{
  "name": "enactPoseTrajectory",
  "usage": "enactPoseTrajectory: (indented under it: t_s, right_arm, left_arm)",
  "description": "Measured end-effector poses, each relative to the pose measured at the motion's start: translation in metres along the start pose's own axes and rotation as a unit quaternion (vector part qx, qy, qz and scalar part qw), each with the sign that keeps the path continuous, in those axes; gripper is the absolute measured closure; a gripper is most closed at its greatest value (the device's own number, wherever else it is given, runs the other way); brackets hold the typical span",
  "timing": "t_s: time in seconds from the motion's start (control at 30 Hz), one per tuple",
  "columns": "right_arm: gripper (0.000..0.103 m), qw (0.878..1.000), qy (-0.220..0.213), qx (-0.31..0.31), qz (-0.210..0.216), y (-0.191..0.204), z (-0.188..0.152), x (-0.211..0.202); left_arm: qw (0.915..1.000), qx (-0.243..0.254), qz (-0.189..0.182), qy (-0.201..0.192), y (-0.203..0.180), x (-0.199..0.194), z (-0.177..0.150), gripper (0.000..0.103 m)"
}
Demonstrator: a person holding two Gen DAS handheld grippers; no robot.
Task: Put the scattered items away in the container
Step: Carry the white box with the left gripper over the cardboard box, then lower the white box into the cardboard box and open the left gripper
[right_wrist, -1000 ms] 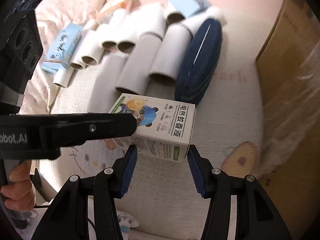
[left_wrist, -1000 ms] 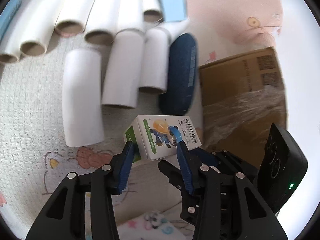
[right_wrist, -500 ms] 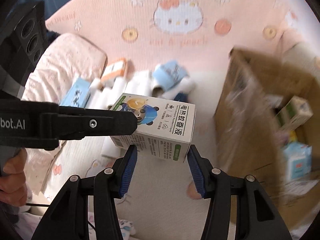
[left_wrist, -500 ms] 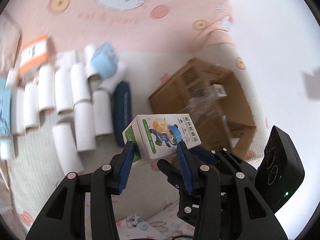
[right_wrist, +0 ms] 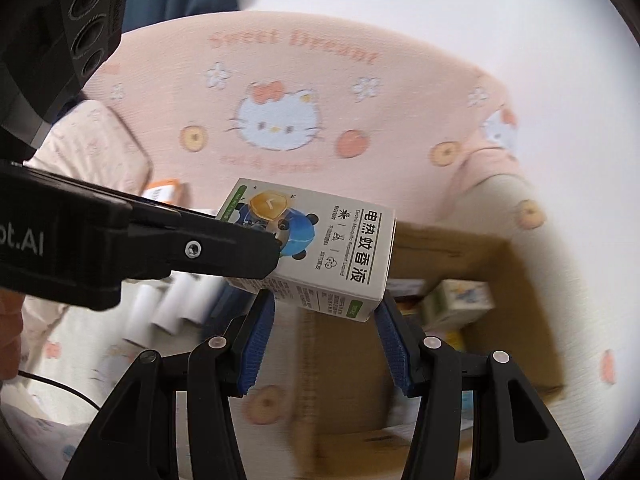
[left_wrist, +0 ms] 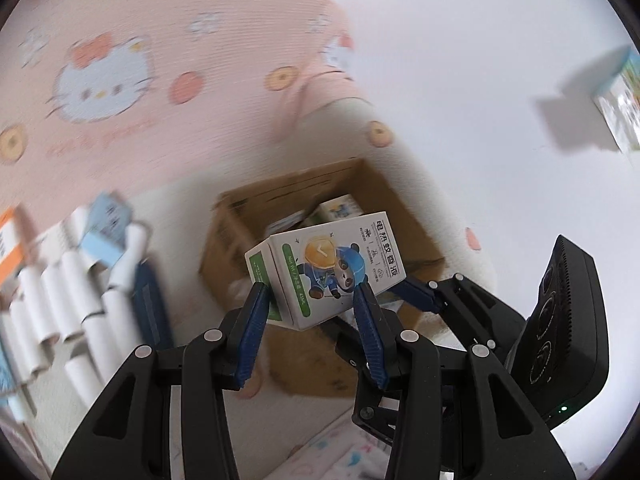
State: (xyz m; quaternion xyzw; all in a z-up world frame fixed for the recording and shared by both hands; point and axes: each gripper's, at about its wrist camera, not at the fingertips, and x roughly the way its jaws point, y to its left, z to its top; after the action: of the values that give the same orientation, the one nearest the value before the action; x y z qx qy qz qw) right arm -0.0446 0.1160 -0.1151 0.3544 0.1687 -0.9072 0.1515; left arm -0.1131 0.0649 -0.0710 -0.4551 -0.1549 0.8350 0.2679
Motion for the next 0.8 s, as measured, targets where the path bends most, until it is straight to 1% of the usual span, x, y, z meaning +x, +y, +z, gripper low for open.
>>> enactPoseTrajectory:
  t_s: [0.17,0.37,0.47,0.57,0.67,0.8]
  right_arm:
    - [0.053,0.999,0.012,-0.009,-0.031,-0.041,0.001,0.008]
    - [0.053,0.997,0.048,-0.021,-0.051,-0.09,-0.005,0.029]
    - [0.053,0.997,0.068,-0.015,-0.04,-0.117,-0.008,0.047]
    - [0.053,0.995,0.091,-0.008,-0.024,-0.139,-0.009,0.069]
    - [0.053,0.993,0.116,-0.006,-0.01,-0.16,-0.011,0.09]
    - [0.053,0.989,0.146,-0.021,-0.005,-0.174,-0.012,0.116]
  left_arm:
    - [0.9996,0.017,-0.022,0.01,-0.023,0.037,0.026,0.055]
    - [0.9982,0.019,-0.048,0.031,-0.033,0.09,0.053,0.055]
    - [0.9971,0.007,-0.059,0.047,-0.032,0.122,0.067,0.055]
    - [0.995,-0.025,-0.068,0.069,-0.023,0.159,0.082,0.055]
    - [0.9921,-0.051,-0.081,0.082,-0.014,0.189,0.093,0.055]
    - [0.9919,-0.053,-0.076,0.087,-0.012,0.214,0.105,0.055]
